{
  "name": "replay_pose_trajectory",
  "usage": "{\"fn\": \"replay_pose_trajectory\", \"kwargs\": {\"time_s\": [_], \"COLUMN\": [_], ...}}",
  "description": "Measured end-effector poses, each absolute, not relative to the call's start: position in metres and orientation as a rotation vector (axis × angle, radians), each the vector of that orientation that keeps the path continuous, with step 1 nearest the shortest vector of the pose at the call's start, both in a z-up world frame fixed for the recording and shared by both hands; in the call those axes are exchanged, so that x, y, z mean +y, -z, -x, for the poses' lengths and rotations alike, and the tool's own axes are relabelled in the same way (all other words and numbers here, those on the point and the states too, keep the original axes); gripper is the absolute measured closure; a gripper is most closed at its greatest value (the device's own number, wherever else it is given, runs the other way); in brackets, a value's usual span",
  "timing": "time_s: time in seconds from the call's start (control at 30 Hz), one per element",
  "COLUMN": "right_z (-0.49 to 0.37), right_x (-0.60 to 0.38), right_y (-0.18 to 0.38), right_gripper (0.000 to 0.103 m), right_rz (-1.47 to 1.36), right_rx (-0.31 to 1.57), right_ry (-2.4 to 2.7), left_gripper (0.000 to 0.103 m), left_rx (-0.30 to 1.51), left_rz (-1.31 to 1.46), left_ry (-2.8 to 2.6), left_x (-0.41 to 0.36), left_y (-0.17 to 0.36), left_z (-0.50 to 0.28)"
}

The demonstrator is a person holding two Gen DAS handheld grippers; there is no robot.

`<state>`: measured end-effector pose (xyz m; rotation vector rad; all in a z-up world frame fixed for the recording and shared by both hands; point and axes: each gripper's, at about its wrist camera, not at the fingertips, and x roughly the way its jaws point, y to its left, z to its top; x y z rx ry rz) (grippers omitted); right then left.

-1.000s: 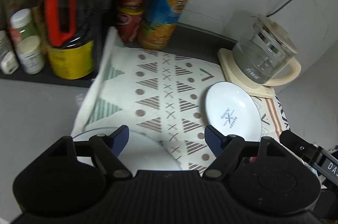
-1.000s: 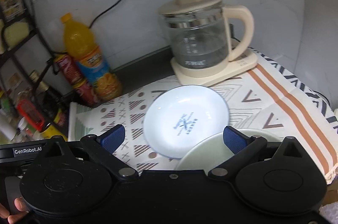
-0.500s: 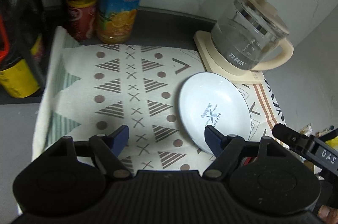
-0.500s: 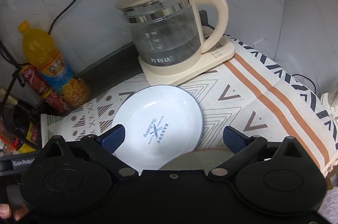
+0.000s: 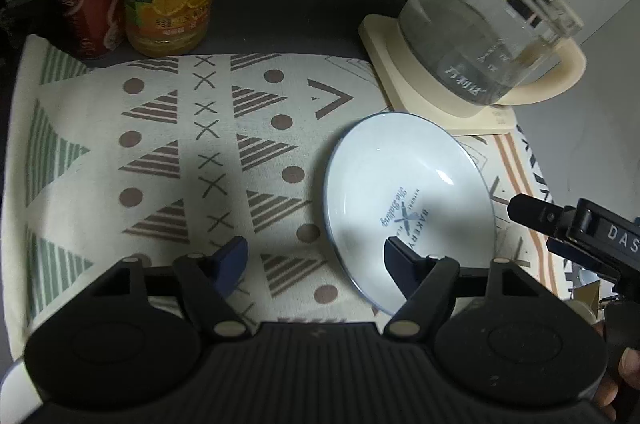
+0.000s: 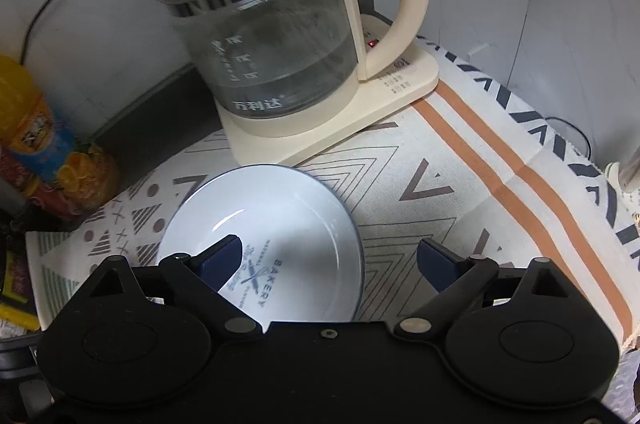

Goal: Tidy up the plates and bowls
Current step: 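Move both grippers to the 'BAKERY' plate and grasp its rim, then lift the 'BAKERY' plate and carry it toward the plate stack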

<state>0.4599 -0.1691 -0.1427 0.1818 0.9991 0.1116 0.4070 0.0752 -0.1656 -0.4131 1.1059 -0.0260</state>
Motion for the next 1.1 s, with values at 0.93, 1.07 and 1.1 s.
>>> {"fn": "replay_pose_trajectory", "kwargs": {"time_s": [0.93, 1.07, 1.1], "right_z": [-0.508, -0.501, -0.499], "right_x": [-0.172, -0.183, -0.184], "right_y": [0.190, 0.181, 0.178], "right_gripper": [0.081, 0.088, 0.090], "right_rz": [-0.202, -0.248, -0.257], "right_rx": [1.245, 1.185, 1.170], "right_ry": [-0.146, -0.171, -0.178], "left_gripper": [0.092, 0.091, 0.091], "left_rx": [1.186, 1.178, 1.175], "left_rz": [0.480, 0.468, 0.475], "left_ry": [0.083, 0.075, 0.077], "left_x": [0.065, 0.064, 0.065], "left_y": [0.203, 0.201, 0.201], "left_z": [-0.445, -0.444, -0.443]}}
